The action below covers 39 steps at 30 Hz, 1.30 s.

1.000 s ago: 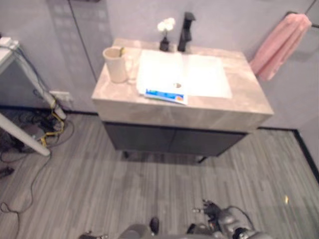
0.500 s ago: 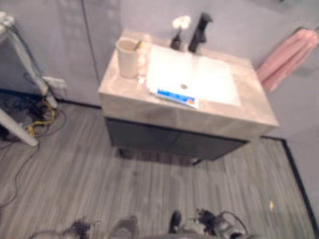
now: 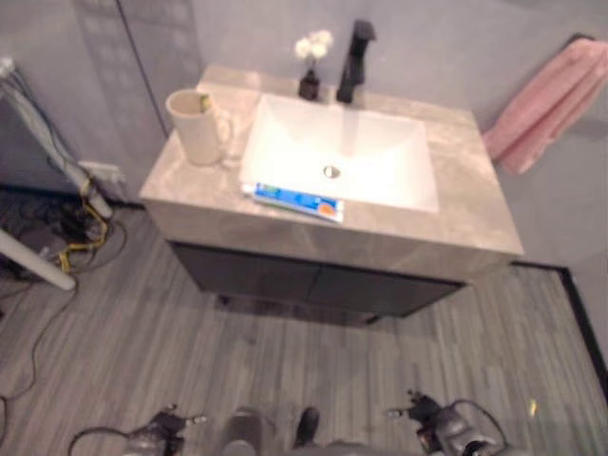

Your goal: Put brush and paste in cup on sink, flatten towel.

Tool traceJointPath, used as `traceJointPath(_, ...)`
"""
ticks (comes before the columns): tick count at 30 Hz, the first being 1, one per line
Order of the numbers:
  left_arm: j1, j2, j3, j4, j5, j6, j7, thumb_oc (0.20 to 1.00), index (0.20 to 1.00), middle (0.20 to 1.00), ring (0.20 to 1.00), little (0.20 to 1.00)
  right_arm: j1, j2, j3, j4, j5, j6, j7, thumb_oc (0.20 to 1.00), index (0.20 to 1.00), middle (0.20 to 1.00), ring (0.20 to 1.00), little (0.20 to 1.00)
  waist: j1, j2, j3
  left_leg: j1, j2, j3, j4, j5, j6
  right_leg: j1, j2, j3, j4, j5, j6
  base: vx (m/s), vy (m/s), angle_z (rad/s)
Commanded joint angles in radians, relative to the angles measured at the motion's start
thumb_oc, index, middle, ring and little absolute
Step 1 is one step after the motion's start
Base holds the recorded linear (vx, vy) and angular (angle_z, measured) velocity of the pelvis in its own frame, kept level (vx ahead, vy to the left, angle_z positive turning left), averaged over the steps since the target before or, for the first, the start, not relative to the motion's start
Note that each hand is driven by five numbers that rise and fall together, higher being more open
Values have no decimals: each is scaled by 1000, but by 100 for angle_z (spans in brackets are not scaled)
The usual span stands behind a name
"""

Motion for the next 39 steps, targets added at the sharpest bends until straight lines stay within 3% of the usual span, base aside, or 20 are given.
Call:
traceJointPath(1,-8,20,-18,26,7,2,20,1000,1000,1000,1000,1000,-12,-33,-49,29,19,8,-16,1000,1000,1000,1000,1000,9,45,-5,92,35,67,-361,172,31,11,-56,-2,14,-48,143,79,131,35)
traceJointPath(3,1,20,-20,37,10,1,19,1000,1000,1000,1000,1000,-18,-37,-46,29,8,6,-21,1000,1000,1000,1000,1000,14,66,-17,43,16,33,-487,236,23,11,-56,-11,10,-60,140,143,325,25)
traceJointPath(7,27,23,-2,42,5,0,15,1000,1000,1000,1000,1000,-22,-29,-35,27,-7,5,-11,1000,1000,1000,1000,1000,30,78,-36,68,10,-6,-487,252,31,26,-65,15,38,-77,146,194,293,-20)
traceJointPath(12,51,31,-15,27,24,-13,12,1000,1000,1000,1000,1000,-30,-11,-47,15,-15,4,1,1000,1000,1000,1000,1000,47,79,-37,81,-50,2,-354,174,82,36,-146,67,146,-83,186,194,406,-29)
traceJointPath(14,57,44,-28,-6,37,-22,13,1000,1000,1000,1000,1000,-41,-3,-32,-21,-20,-4,3,1000,1000,1000,1000,1000,54,87,-26,90,-63,16,-319,144,109,-7,-176,80,257,-64,200,116,404,-38)
traceJointPath(15,87,63,-44,-88,55,-38,18,1000,1000,1000,1000,1000,-44,-2,-18,-87,-23,-17,4,1000,1000,1000,1000,1000,55,99,-4,102,-81,27,-294,124,137,-73,-217,79,433,10,212,108,457,-52)
traceJointPath(17,102,73,-47,-122,61,-41,13,1000,1000,1000,1000,1000,-42,-2,-15,-106,-22,-23,4,1000,1000,1000,1000,1000,53,104,8,119,-90,30,-297,122,145,-109,-226,91,512,38,215,49,317,-49)
traceJointPath(18,140,86,-76,-193,79,-55,7,1000,1000,1000,1000,1000,-44,-5,-6,-148,-18,-39,4,1000,1000,1000,1000,1000,38,130,58,150,-96,27,-304,126,160,-174,-214,107,658,57,213,-7,186,-18)
traceJointPath(20,156,92,-89,-214,94,-60,6,1000,1000,1000,1000,1000,-44,-8,-11,-152,-13,-48,-4,1000,1000,1000,1000,1000,41,138,65,153,-92,35,-305,123,164,-208,-229,92,676,55,218,29,176,-6)
traceJointPath(23,217,112,-107,-338,121,-77,-15,1000,1000,1000,1000,1000,-43,-16,-16,-189,-22,-59,0,1000,1000,1000,1000,1000,65,152,74,181,-50,51,-301,100,146,-136,-278,5,392,48,228,159,-20,-36)
traceJointPath(24,229,137,-112,-378,114,-86,-22,1000,1000,1000,1000,1000,-60,-20,-19,-185,-22,-63,-5,1000,1000,1000,1000,1000,74,140,81,174,-35,40,-293,95,131,-110,-278,22,216,104,249,125,-160,-37)
traceJointPath(26,224,159,-116,-400,124,-83,-19,1000,1000,1000,1000,1000,-60,-23,-13,-183,-29,-65,-7,1000,1000,1000,1000,1000,67,126,79,168,-30,19,-285,93,124,-97,-255,57,203,93,255,194,-294,-14)
traceJointPath(28,236,170,-127,-439,142,-88,-19,1000,1000,1000,1000,1000,-81,-27,12,-153,-56,-65,-14,1000,1000,1000,1000,1000,87,103,63,189,17,18,-338,115,92,-81,-219,-13,180,71,255,258,-389,7)
traceJointPath(30,250,188,-130,-480,152,-91,-22,1000,1000,1000,1000,1000,-82,-36,16,-153,-63,-68,-18,1000,1000,1000,1000,1000,88,98,59,193,33,10,-359,129,77,-63,-200,-40,153,60,252,166,-340,-11)
traceJointPath(31,263,224,-142,-535,179,-92,-36,1000,1000,1000,1000,1000,-80,-48,23,-149,-69,-75,-25,1000,1000,1000,1000,1000,82,95,51,187,79,-18,-412,174,43,-49,-164,-90,128,21,234,183,-442,-6)
traceJointPath(33,282,267,-140,-614,200,-98,-47,1000,1000,1000,1000,1000,-71,-69,33,-173,-79,-80,-25,1000,1000,1000,1000,1000,81,101,40,195,128,-25,-459,195,11,-27,-127,-122,102,-13,227,212,-417,53)
traceJointPath(34,285,269,-139,-618,200,-96,-48,1000,1000,1000,1000,1000,-70,-69,32,-174,-80,-80,-25,1000,1000,1000,1000,1000,77,101,38,194,127,-28,-464,202,10,-26,-127,-126,99,-11,225,254,-499,108)
traceJointPath(35,289,298,-131,-660,208,-102,-55,1000,1000,1000,1000,1000,-64,-90,31,-175,-83,-84,-30,1000,1000,1000,1000,1000,72,102,32,181,164,-3,-487,240,-23,-19,-103,-159,70,-23,216,98,-247,68)
traceJointPath(36,294,300,-129,-666,207,-100,-57,1000,1000,1000,1000,1000,-63,-90,32,-176,-82,-83,-30,1000,1000,1000,1000,1000,71,104,29,180,168,-4,-487,237,-27,-18,-97,-159,67,-24,216,139,-311,66)
traceJointPath(39,287,340,-122,-784,233,-102,-69,1000,1000,1000,1000,1000,-58,-136,-11,-173,-63,-79,-38,1000,1000,1000,1000,1000,46,117,24,145,172,164,-487,265,-30,-3,-114,-214,19,-9,219,73,-54,47)
